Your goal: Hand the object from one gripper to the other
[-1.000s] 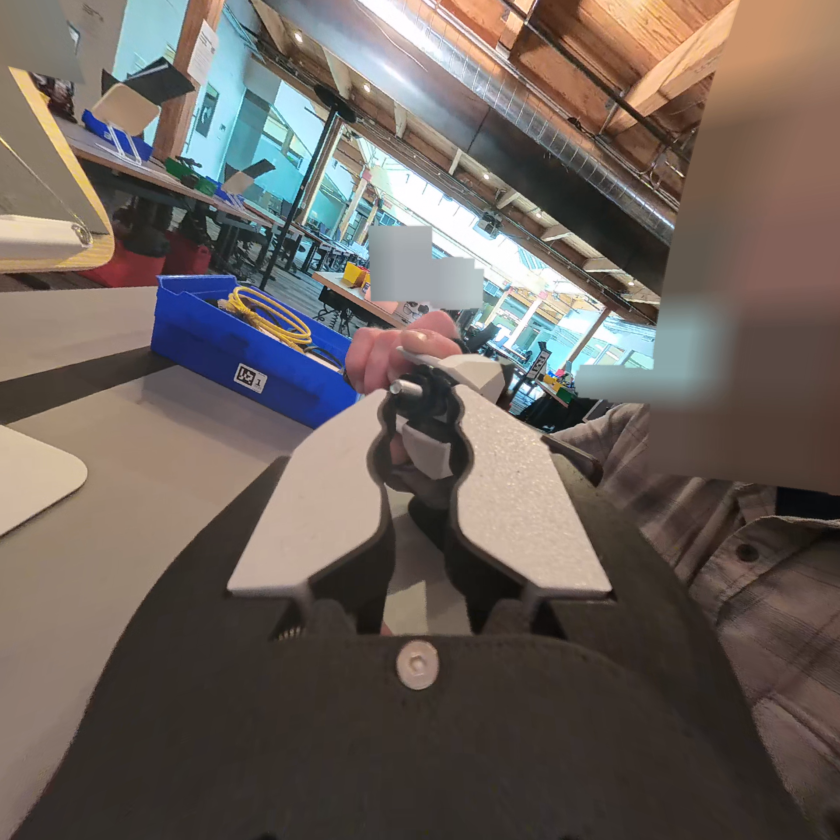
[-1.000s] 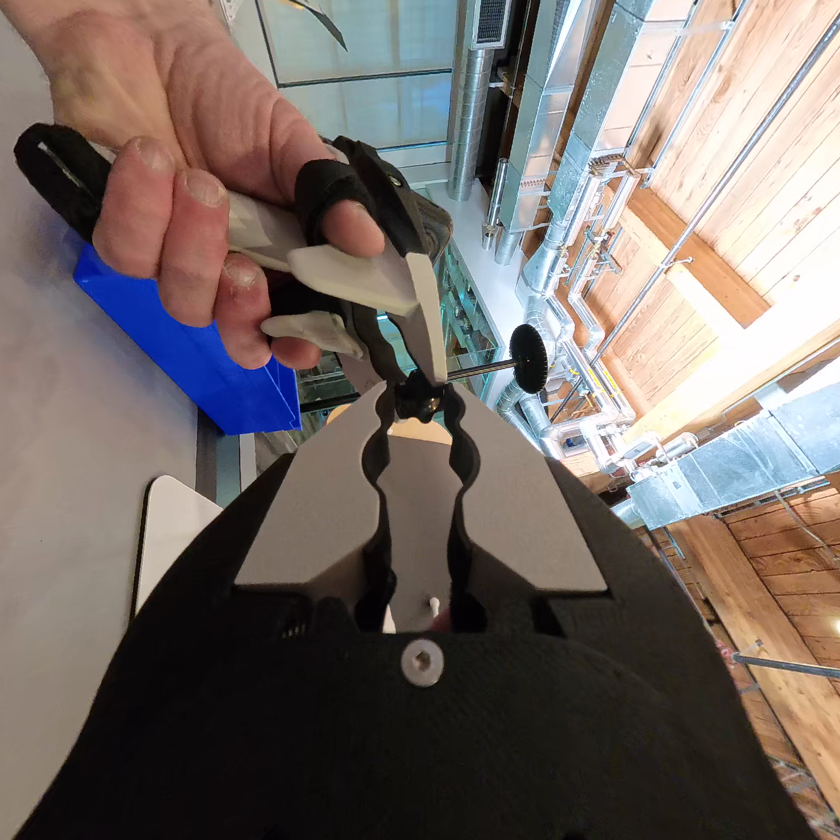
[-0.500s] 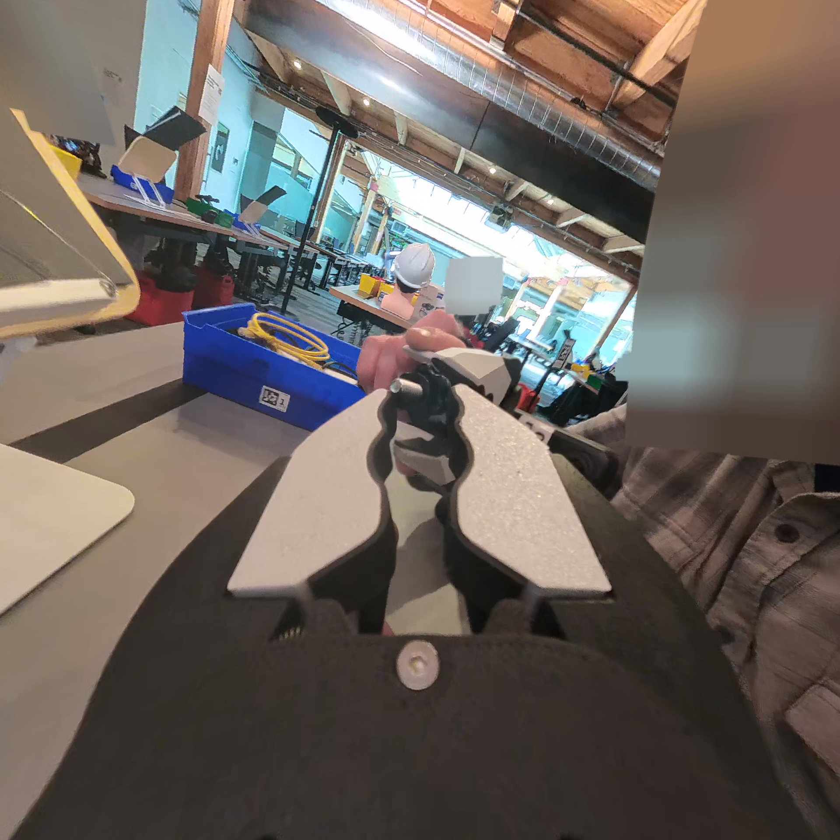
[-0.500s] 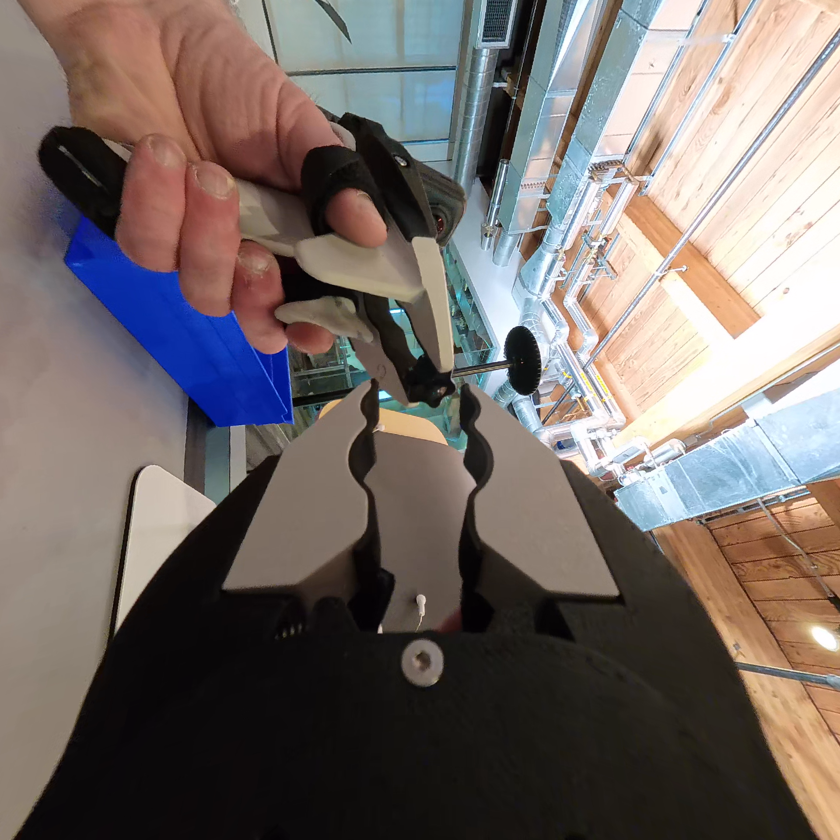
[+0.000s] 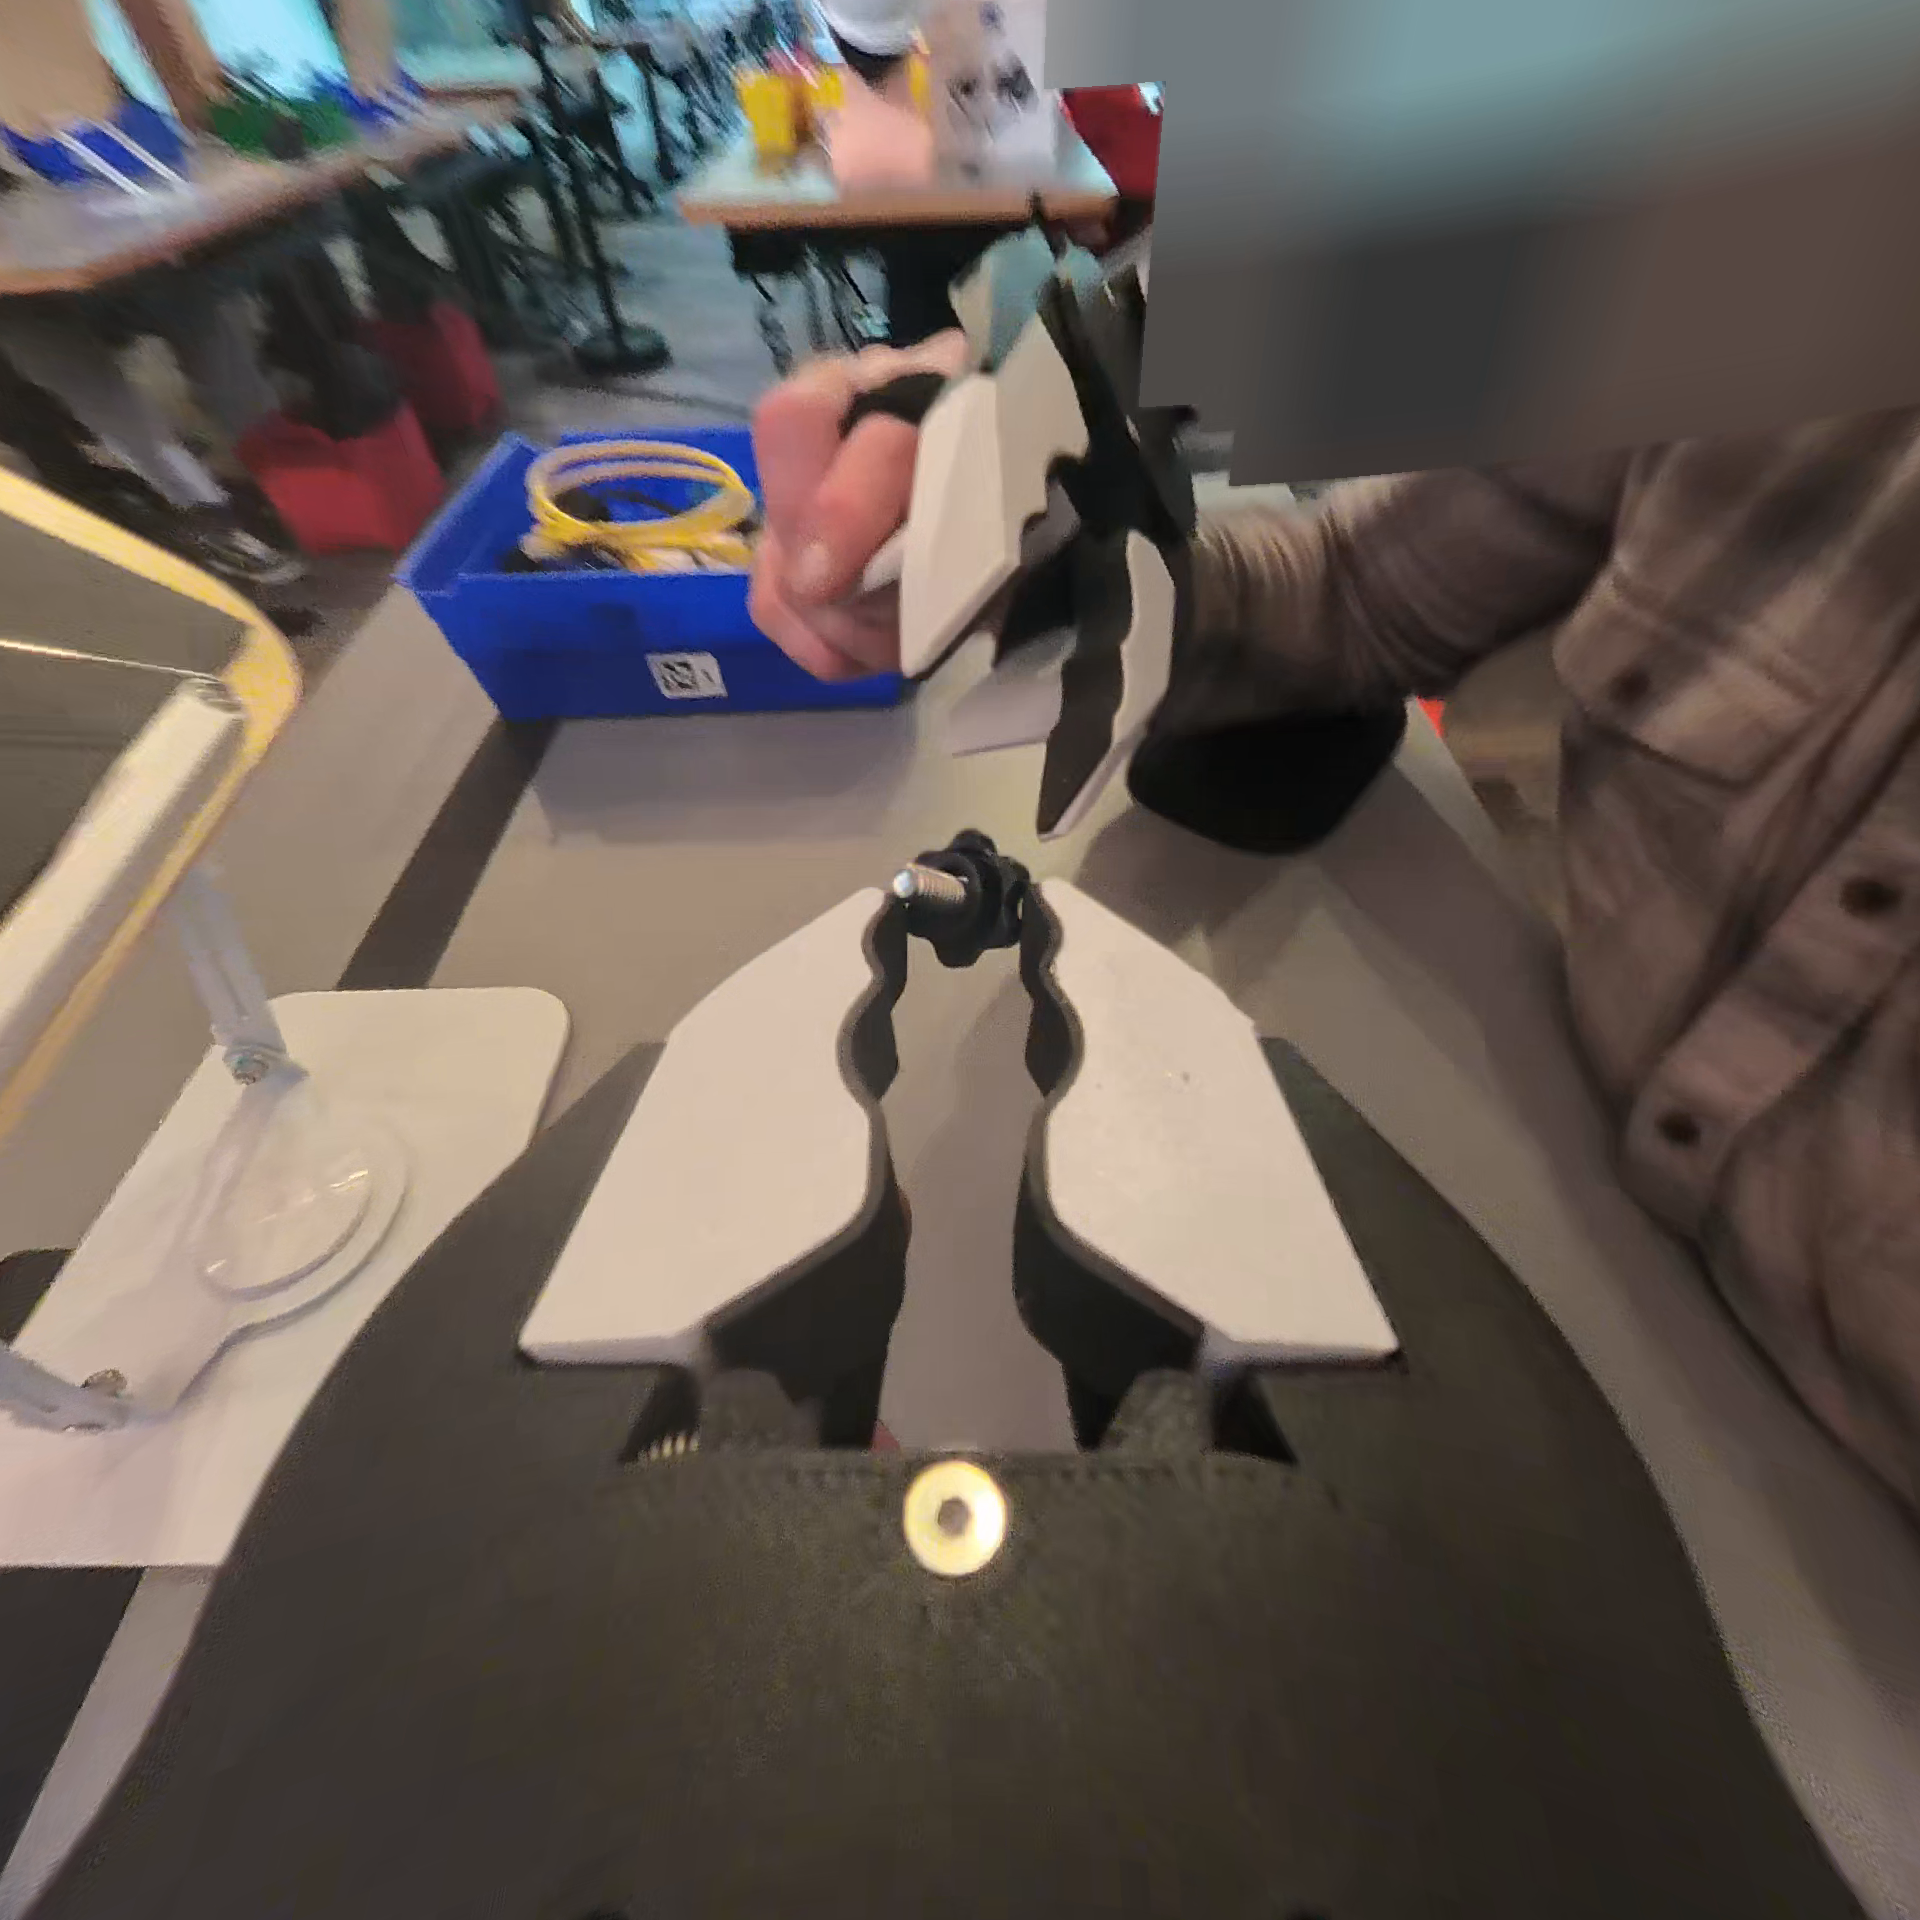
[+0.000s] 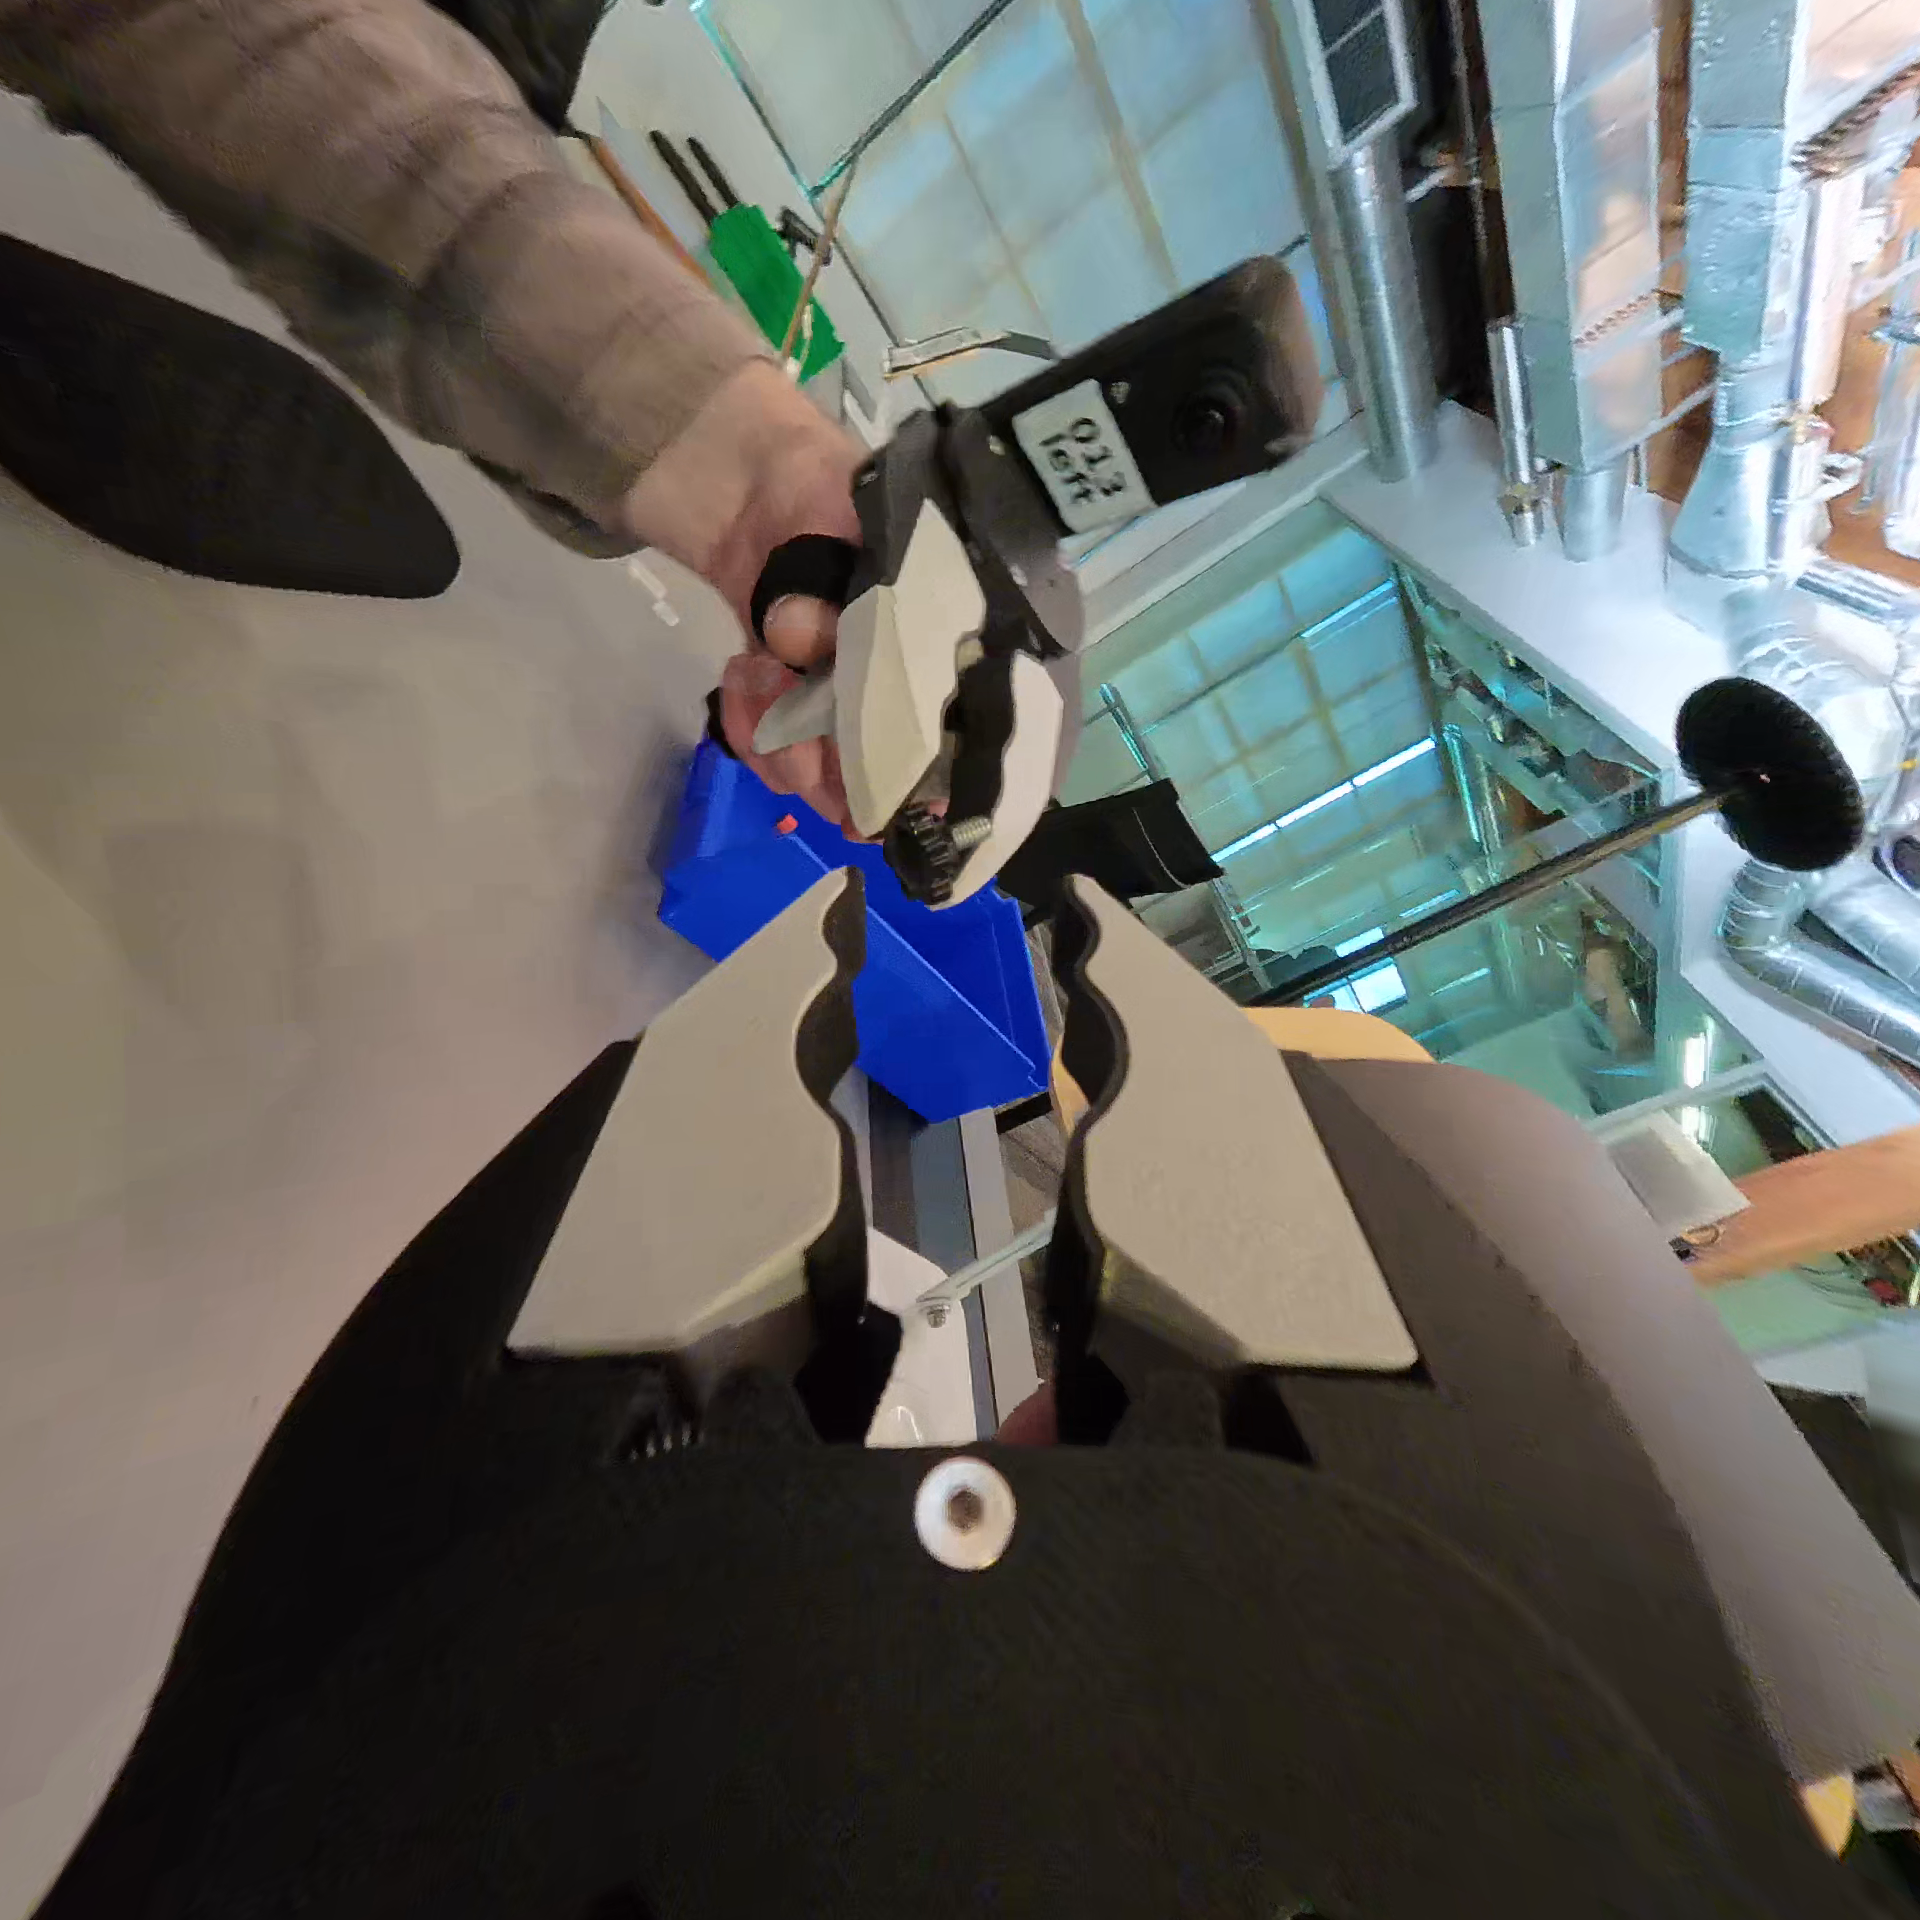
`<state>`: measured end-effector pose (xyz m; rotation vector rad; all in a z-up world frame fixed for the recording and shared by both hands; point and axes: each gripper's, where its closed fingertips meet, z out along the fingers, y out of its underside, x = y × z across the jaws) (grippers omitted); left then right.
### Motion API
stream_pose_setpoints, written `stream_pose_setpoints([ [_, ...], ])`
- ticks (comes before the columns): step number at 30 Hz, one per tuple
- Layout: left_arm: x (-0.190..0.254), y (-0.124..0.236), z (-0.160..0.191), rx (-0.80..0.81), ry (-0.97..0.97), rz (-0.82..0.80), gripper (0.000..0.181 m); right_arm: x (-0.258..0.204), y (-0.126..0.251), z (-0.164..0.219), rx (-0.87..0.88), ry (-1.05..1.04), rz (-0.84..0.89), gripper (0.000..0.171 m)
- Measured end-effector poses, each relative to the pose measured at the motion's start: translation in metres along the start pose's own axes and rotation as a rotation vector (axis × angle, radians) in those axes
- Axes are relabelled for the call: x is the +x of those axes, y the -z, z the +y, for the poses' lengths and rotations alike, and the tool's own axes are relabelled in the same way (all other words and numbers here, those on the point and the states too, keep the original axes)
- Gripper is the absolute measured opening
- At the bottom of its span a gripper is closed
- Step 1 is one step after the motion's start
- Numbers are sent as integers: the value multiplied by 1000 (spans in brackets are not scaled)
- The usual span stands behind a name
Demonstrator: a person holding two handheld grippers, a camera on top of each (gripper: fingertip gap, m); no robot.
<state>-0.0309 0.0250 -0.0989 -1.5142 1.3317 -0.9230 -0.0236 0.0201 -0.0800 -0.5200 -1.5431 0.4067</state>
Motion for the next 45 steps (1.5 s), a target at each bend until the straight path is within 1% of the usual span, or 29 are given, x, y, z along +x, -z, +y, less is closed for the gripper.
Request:
stream_pose_setpoints([
  [3, 10, -5, 10, -141, -47, 100, 20, -15, 1, -6, -10, 48, -90, 40],
  [6, 20, -9, 20, -283, -105, 189, 20, -26, -1, -11, -28, 93, -137, 38],
  [8, 25, -12, 22, -340, -124, 234, 20, -31, -2, -10, -47, 130, -149, 38],
  [12, 29, -14, 22, -375, -116, 301, 20, -37, -4, -6, -84, 198, -164, 38],
  [16, 37, -11, 24, -396, -69, 392, 20, -41, -2, 1, -138, 297, -181, 38],
  [21, 53, -1, 25, -426, 59, 589, 20, -58, -7, -11, -135, 408, -215, 35],
  [25, 61, 4, 29, -468, 139, 715, 20, -71, -15, -17, -126, 450, -230, 36],
  [28, 67, 3, 33, -496, 181, 776, 20, -74, -19, -20, -119, 458, -213, 38],
  [30, 67, 2, 31, -478, 200, 790, 20, -67, -21, -20, -122, 466, -165, 39],
  [33, 60, 1, 24, -373, 235, 770, 20, -49, -21, -22, -111, 488, -55, 45],
  [37, 42, 10, 7, -123, 295, 697, 20, -31, -20, -19, -122, 540, 67, 48],
  [40, 34, 21, 3, 9, 331, 657, 20, -23, -21, -21, -113, 614, 162, 51],
  [42, 35, 25, 4, 50, 342, 650, 20, -21, -23, -25, -114, 693, 236, 47],
  [45, 41, 26, 7, 101, 375, 659, 21, -25, -30, -25, -116, 749, 285, 46],
])
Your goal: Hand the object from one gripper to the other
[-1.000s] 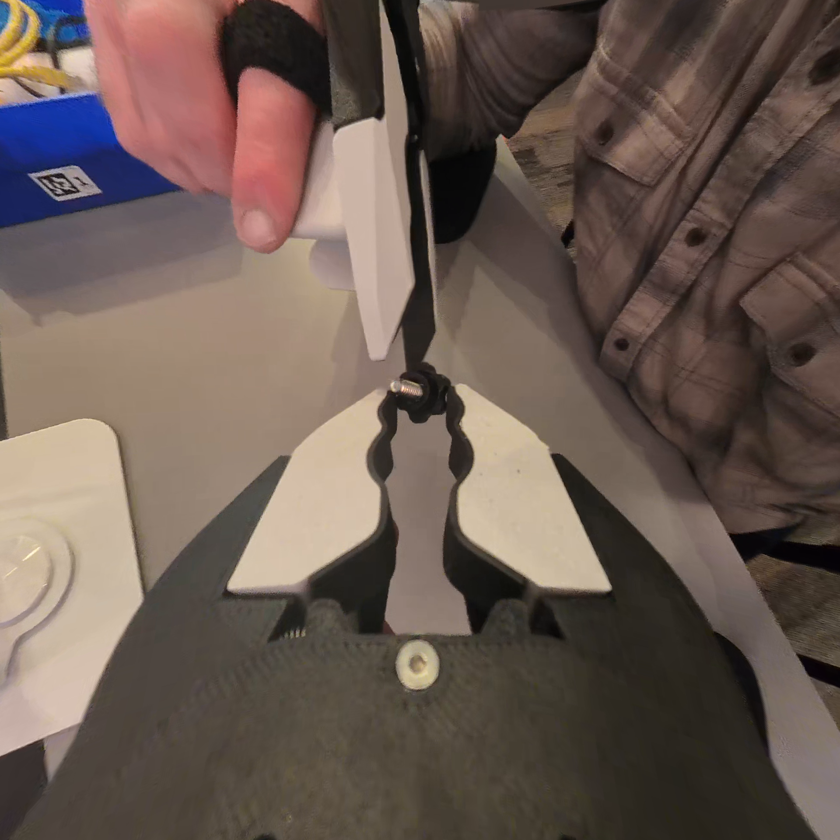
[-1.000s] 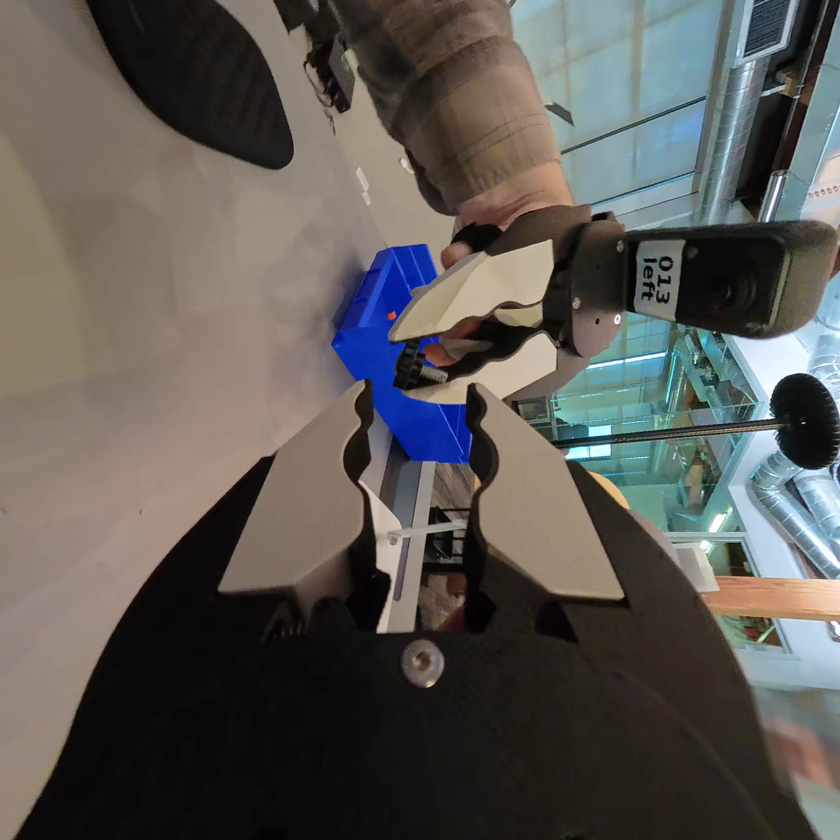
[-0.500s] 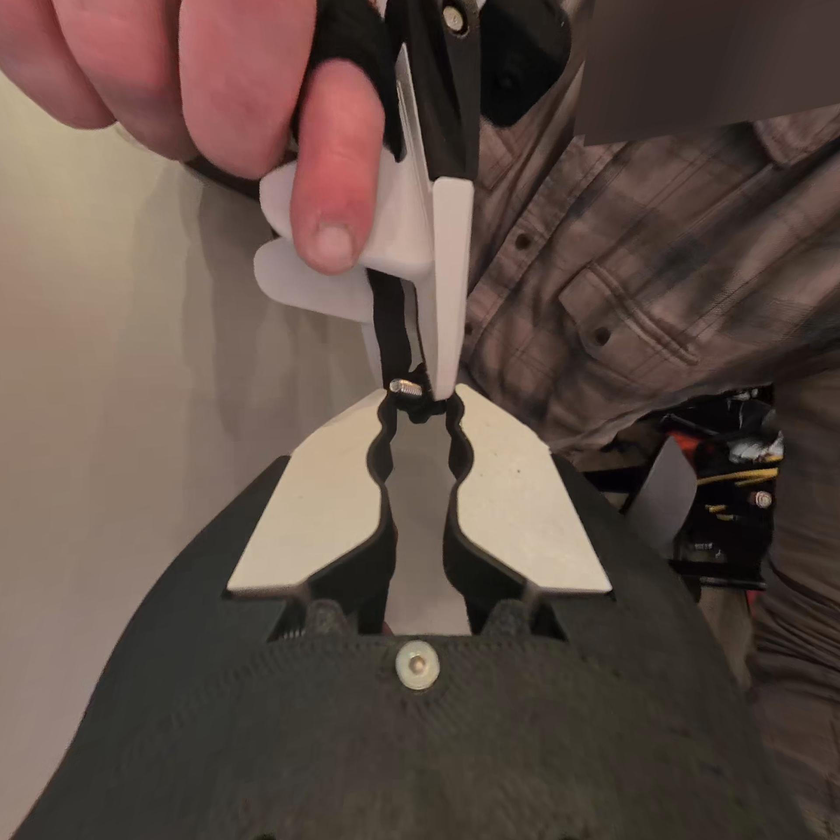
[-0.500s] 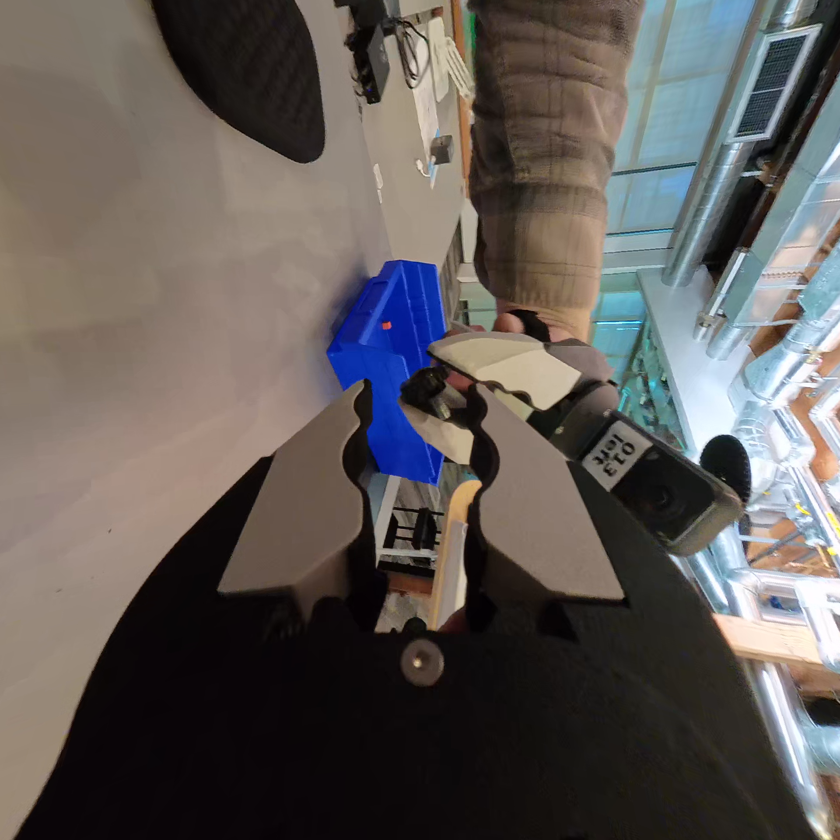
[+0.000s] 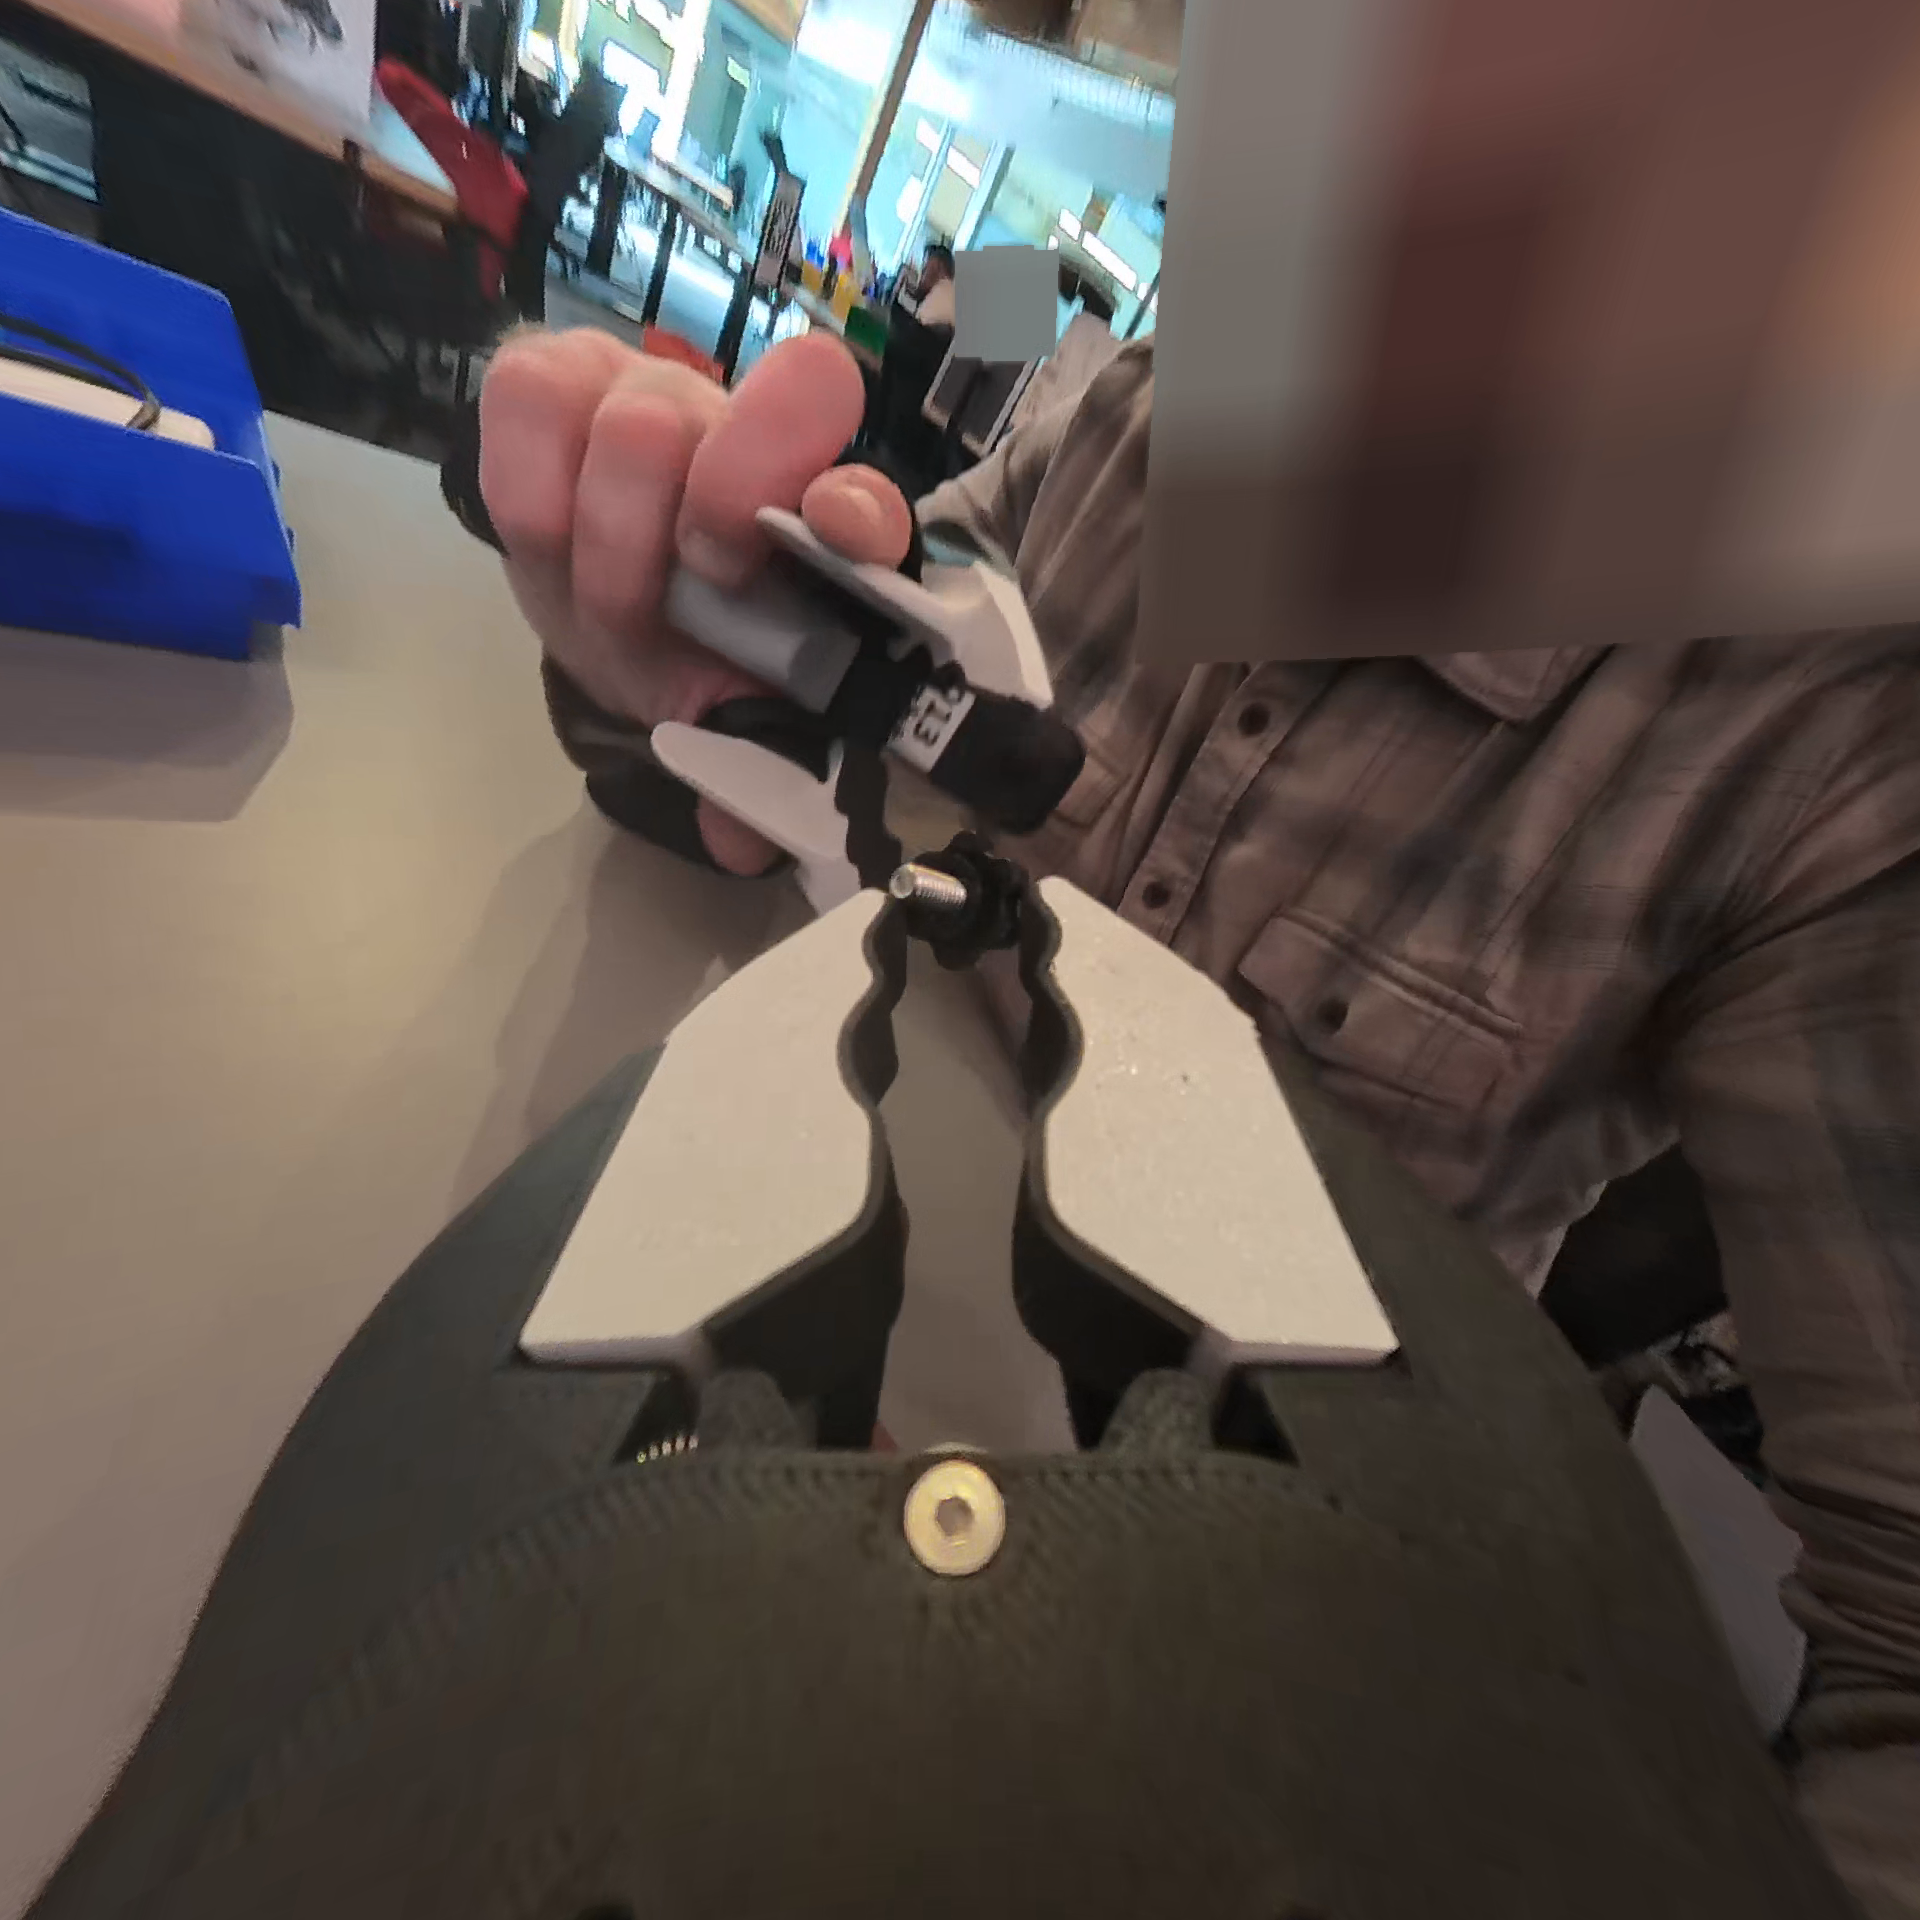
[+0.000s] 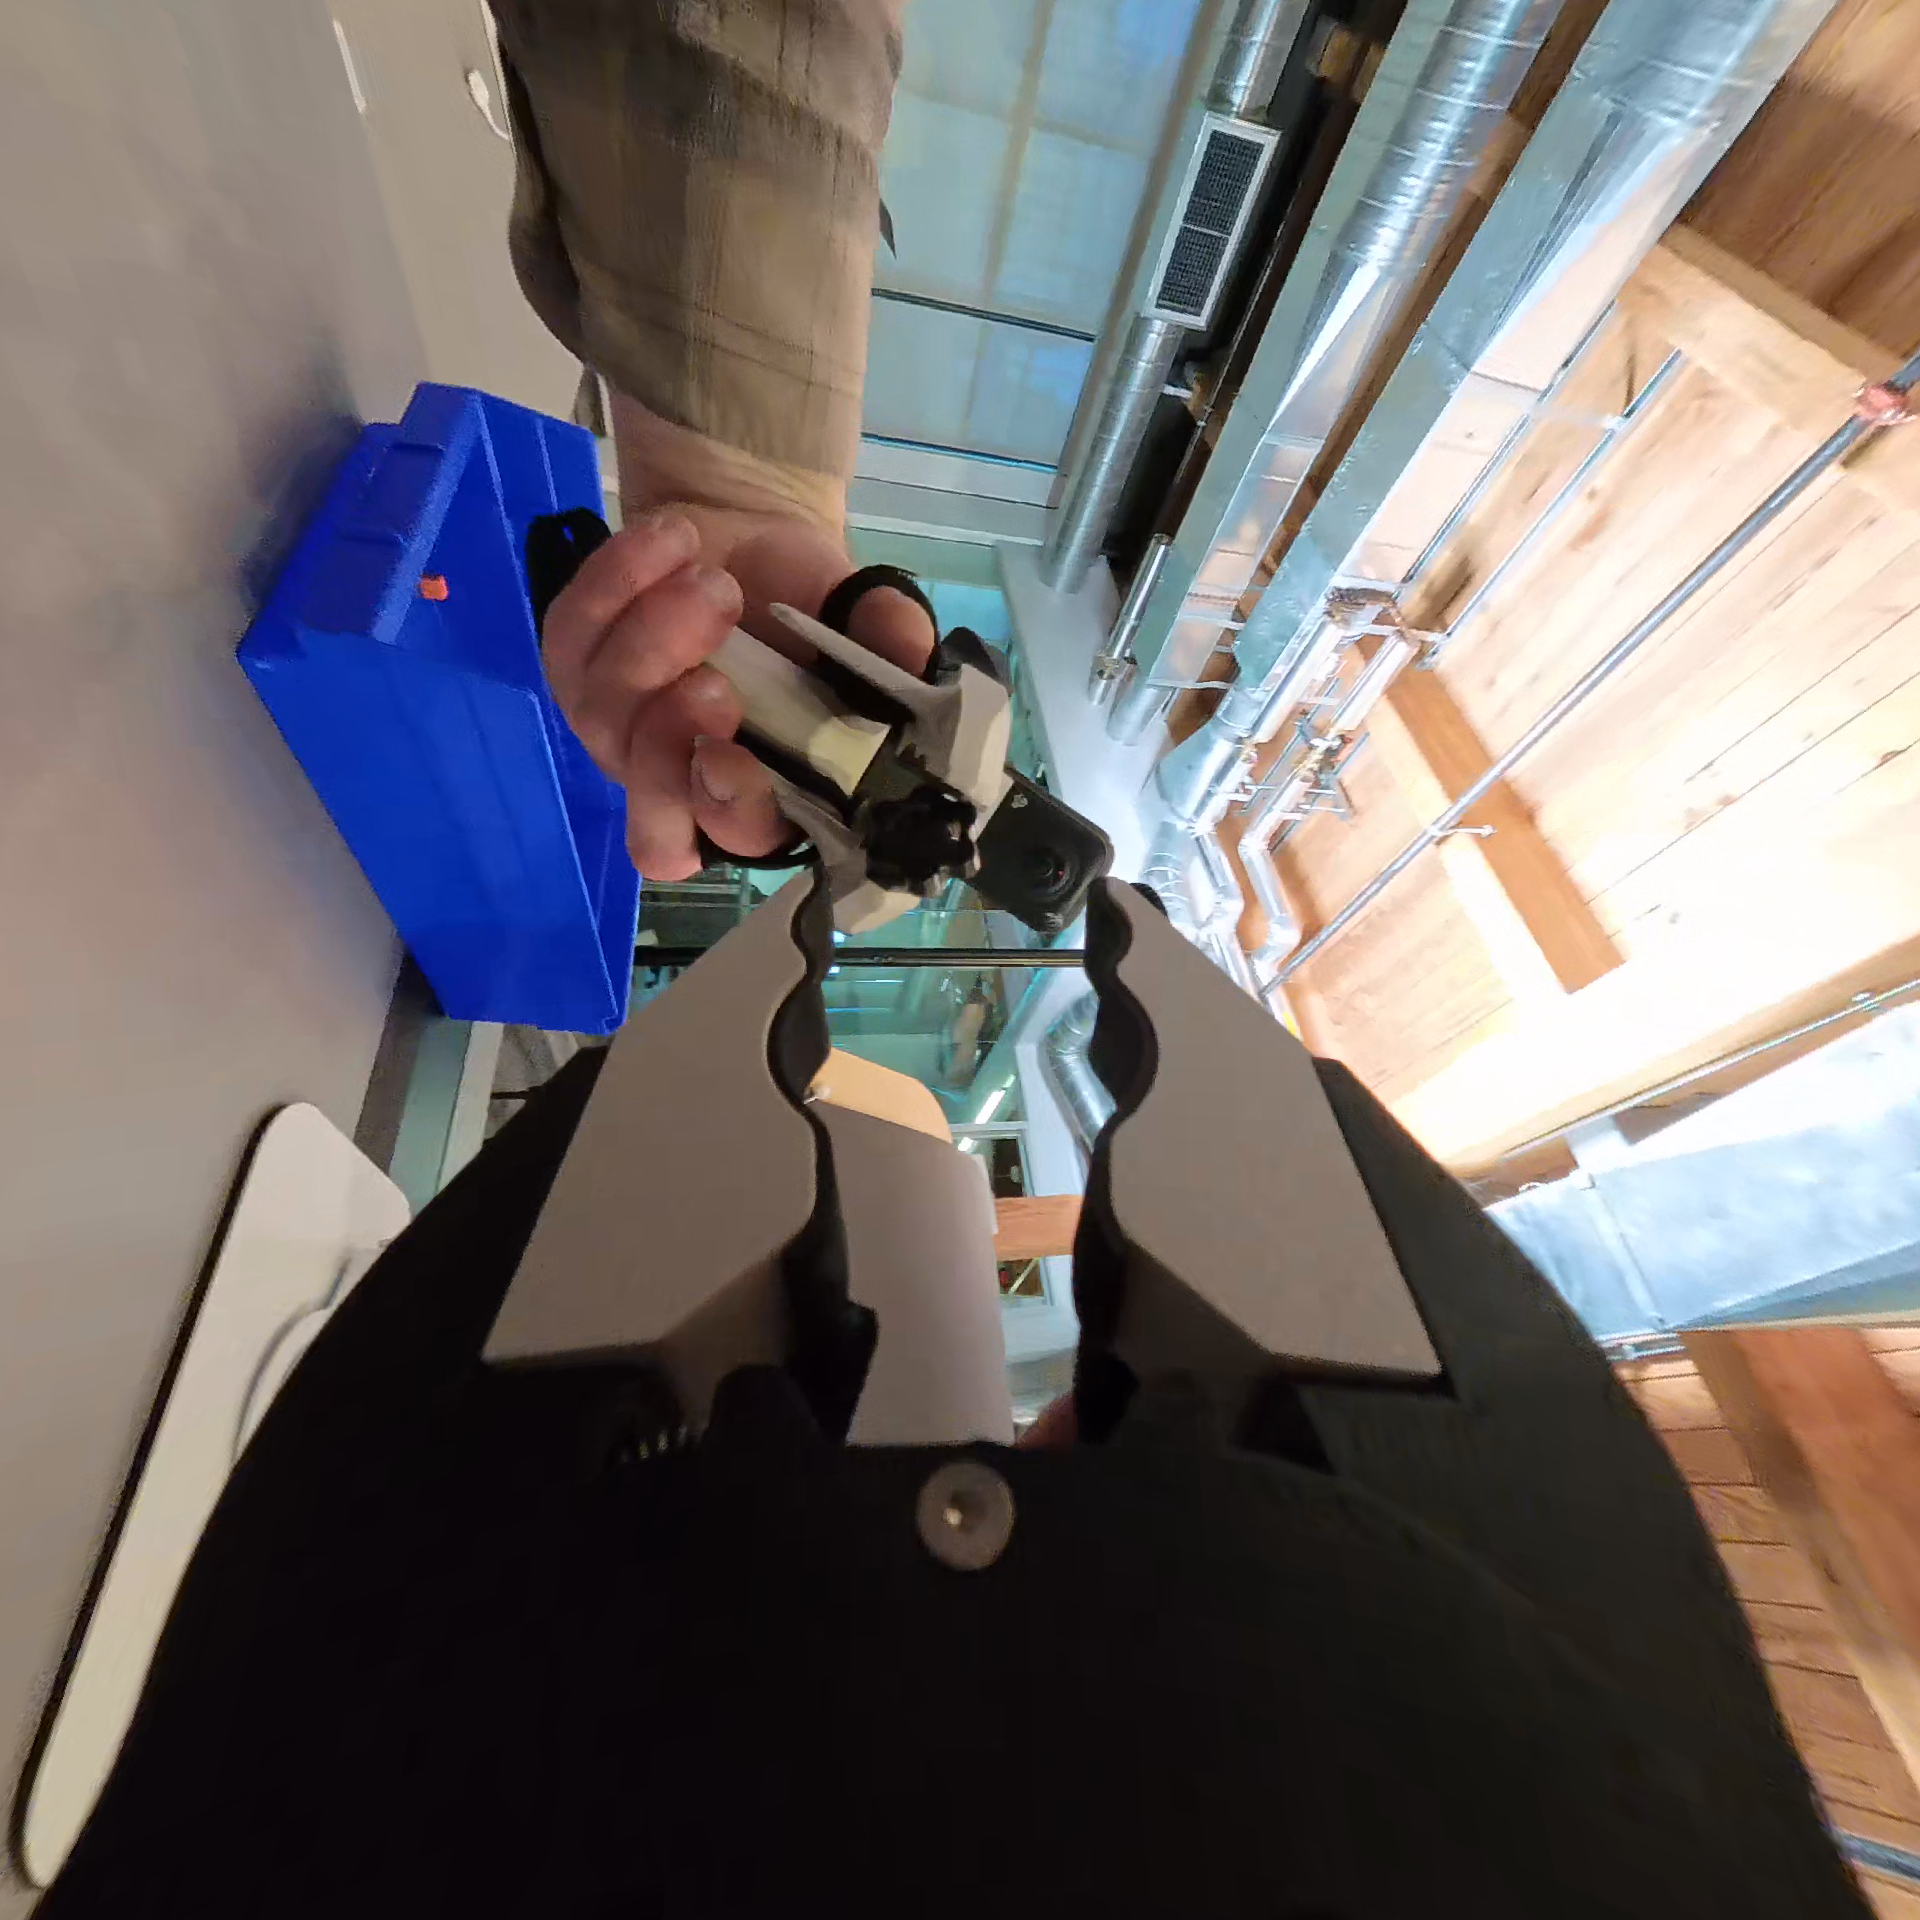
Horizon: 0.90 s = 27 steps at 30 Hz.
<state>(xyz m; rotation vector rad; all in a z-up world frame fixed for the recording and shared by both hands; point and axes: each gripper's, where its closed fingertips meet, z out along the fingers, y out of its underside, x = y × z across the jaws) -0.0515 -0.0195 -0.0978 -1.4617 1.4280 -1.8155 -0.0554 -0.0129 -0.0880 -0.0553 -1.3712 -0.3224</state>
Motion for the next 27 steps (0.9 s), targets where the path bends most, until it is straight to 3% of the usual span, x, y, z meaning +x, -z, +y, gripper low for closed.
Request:
stream_pose_setpoints([
  [5, -3, -4, 8, 57, 52, 18, 20, -10, -4, -8, 9, 3, 6, 42],
  [12, -5, -11, 8, 90, 59, 36, 20, -15, -7, -4, -22, 2, 17, 20],
  [21, -8, -11, 2, 129, 57, 19, 21, -12, -9, 3, -48, -49, 18, 19],
  [27, -9, -13, -6, 162, -7, -56, 24, -2, -8, 12, -49, -203, 32, 20],
])
